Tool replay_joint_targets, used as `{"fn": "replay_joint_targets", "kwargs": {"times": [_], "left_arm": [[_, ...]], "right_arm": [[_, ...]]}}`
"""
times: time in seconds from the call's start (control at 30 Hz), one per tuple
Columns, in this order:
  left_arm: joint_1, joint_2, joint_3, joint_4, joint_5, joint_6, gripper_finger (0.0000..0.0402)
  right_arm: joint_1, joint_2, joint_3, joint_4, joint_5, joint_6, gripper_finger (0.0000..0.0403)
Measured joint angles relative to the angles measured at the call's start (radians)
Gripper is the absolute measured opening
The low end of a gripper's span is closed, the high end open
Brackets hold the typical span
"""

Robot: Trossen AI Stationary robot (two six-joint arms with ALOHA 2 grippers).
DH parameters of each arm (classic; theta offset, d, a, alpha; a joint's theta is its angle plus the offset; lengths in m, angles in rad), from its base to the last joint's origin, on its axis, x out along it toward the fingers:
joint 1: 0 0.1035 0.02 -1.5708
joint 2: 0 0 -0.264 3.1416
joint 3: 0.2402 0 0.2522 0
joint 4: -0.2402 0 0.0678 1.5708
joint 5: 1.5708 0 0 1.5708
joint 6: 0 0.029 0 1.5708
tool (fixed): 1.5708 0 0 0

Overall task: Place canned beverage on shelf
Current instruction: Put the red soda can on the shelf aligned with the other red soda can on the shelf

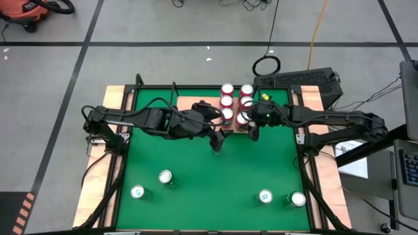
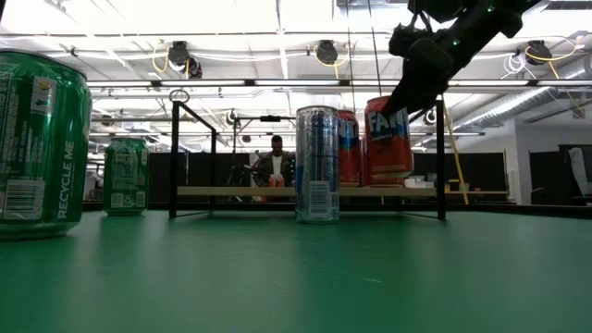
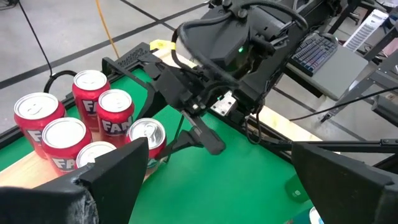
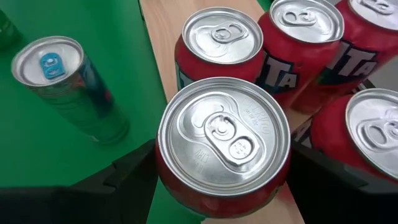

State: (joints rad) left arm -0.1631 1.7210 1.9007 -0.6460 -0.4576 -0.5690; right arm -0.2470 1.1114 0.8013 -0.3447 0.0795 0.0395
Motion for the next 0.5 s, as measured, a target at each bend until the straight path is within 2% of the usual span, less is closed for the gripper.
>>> {"fn": "replay_joint_targets", "kwargs": {"times": [0.5], "left_arm": [[0.0,0.0,0.0,0.0,0.0,0.0,0.0396]], "right_arm": [[-0.001,0.013,0.0,-0.042,0.003,-0.007,0.0291]]}}
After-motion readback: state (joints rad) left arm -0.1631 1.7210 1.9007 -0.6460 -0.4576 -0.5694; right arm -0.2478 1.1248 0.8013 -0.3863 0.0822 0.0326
